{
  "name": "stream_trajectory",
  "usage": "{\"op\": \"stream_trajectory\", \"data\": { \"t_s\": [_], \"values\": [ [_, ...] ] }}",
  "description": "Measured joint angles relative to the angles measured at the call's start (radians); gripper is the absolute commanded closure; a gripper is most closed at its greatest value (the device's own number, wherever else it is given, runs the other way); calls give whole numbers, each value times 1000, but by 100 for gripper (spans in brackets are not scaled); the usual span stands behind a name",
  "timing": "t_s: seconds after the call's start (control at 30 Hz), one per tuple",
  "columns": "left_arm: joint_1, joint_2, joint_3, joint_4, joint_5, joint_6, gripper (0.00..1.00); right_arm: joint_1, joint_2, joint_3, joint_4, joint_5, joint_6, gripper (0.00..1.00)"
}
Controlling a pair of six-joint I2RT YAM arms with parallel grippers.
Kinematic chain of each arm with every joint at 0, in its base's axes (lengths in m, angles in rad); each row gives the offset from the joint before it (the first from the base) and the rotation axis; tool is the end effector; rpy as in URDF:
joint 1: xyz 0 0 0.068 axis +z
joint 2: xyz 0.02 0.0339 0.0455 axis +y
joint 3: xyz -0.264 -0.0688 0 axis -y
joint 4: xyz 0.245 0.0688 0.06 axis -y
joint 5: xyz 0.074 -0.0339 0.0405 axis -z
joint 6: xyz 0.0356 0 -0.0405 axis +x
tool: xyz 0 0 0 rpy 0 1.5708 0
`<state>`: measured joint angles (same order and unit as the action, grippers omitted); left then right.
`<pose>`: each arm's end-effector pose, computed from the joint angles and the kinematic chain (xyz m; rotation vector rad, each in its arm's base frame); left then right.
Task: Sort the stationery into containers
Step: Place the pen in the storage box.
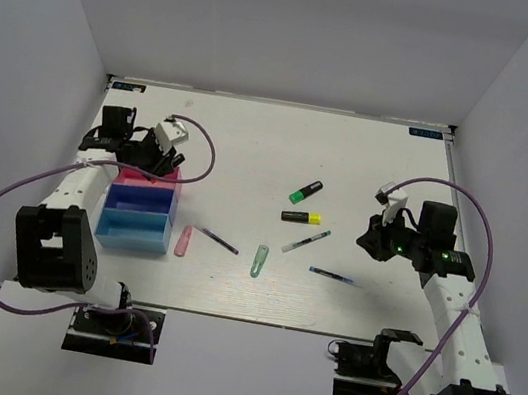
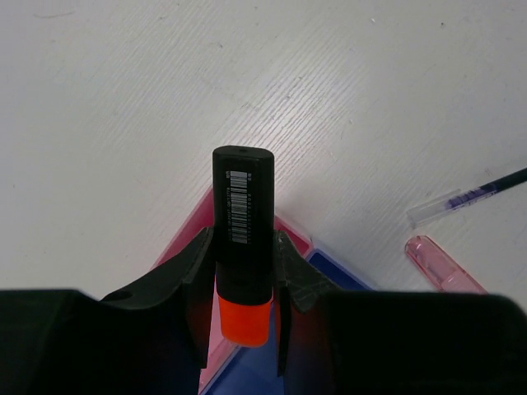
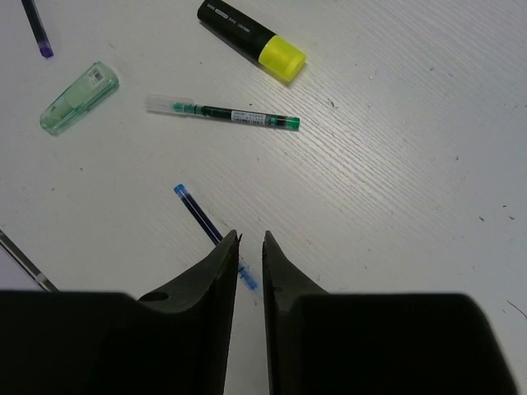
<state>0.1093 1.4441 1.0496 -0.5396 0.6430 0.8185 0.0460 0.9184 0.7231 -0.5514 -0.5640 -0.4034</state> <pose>0.2974 0.0112 0.2542 1.0262 2.0510 -0.3429 0.1870 0.0277 0.2639 -0.7625 2.0846 0.4568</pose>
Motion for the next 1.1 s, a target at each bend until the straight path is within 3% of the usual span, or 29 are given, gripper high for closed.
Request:
{"op": "stream_trajectory", "data": {
  "t_s": [0.17,0.43,0.57,0.67,0.77,0.83,1.1],
  "values": [
    [-3,13,-10,3,12,50,91,0,3,0,0,-1,-2,61],
    [-1,52,-31,68,-32,75,91,0,3,0,0,-16,-5,61],
    [0,65,-30,90,-52,75,80,0,4,0,-1,-16,-5,60],
    [0,71,-31,111,-66,71,64,0,4,0,-1,-16,-6,55],
    [3,71,-45,136,-76,63,59,0,4,0,-1,-16,-9,50],
    [8,71,-58,150,-78,55,51,0,4,0,-1,-16,-10,48],
    [20,65,-69,188,-82,11,41,0,4,0,-2,-17,-12,45]
  ]
}}
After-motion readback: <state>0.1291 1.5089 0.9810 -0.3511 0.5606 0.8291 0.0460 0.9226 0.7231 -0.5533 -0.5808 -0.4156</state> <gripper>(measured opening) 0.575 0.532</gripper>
